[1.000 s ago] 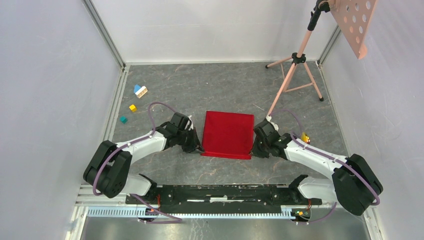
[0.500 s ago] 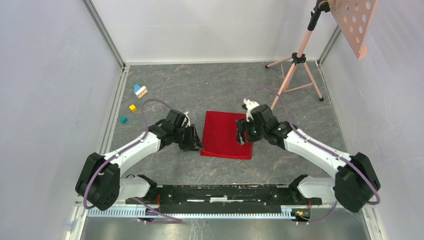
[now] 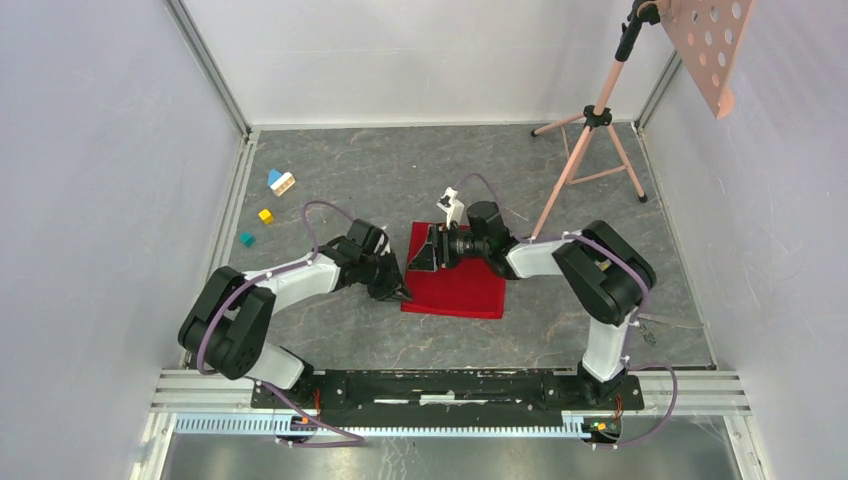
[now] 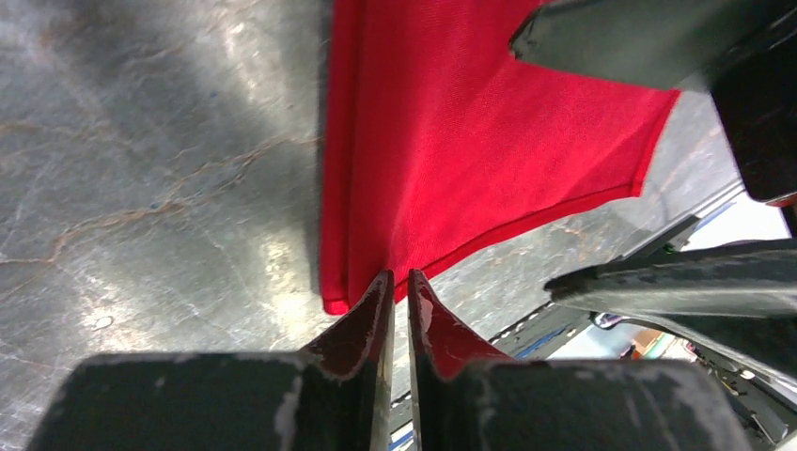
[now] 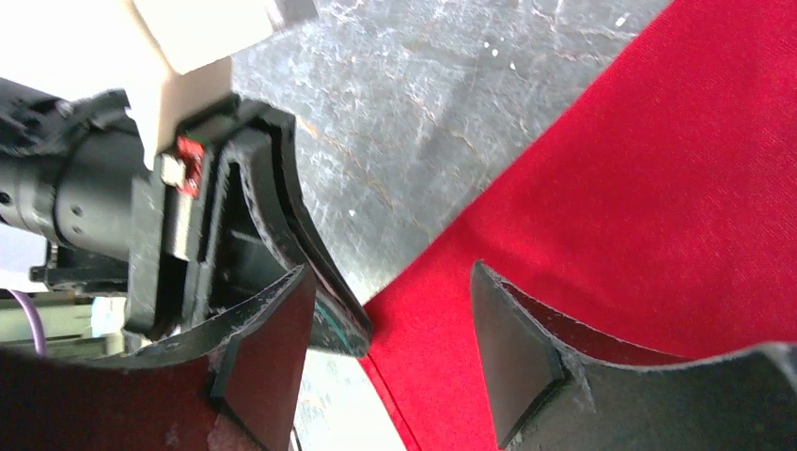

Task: Fold the napkin into a case and place the utensils inside
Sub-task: Smooth out the square-folded napkin at the center of the board.

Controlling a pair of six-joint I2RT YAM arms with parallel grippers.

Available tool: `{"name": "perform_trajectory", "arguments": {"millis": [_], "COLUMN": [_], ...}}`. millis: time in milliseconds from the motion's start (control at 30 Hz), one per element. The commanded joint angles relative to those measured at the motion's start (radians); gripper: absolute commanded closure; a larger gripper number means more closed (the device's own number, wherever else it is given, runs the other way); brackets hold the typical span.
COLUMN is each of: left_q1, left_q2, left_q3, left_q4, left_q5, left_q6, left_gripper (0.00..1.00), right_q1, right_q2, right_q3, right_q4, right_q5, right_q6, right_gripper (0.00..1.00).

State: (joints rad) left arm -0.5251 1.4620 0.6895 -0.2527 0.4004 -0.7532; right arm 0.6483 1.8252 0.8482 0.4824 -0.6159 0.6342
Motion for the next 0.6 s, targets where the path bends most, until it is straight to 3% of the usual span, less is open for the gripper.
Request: {"name": "perform_trajectory", "arguments": {"millis": [0,333,567], "left_q1": [-0.001,-0.001,-0.002], "left_q2": [0.026,0.058,0.102], "left_q3": [-0.041,-0.077,-0.097], "left_q4": [0.059,0.067,0.079], "left_q5": [0.009,0.001,-0.005], "left_q6": [-0.028,-0.011,-0.008], "left_gripper": [0.85,0.89,0.95], "right_q1": [0.020,0.008,-0.045], "right_q2": [0.101,0.268,0.358], "right_q3": [0.072,0.185,0.249], "right_q4": [0.311,0.168,0.160], "right_q5": [-0.099,0.007,0.012], "right_q6": [0.130,0.009,0.004], "right_gripper": [0.33,0.35,0.35]}}
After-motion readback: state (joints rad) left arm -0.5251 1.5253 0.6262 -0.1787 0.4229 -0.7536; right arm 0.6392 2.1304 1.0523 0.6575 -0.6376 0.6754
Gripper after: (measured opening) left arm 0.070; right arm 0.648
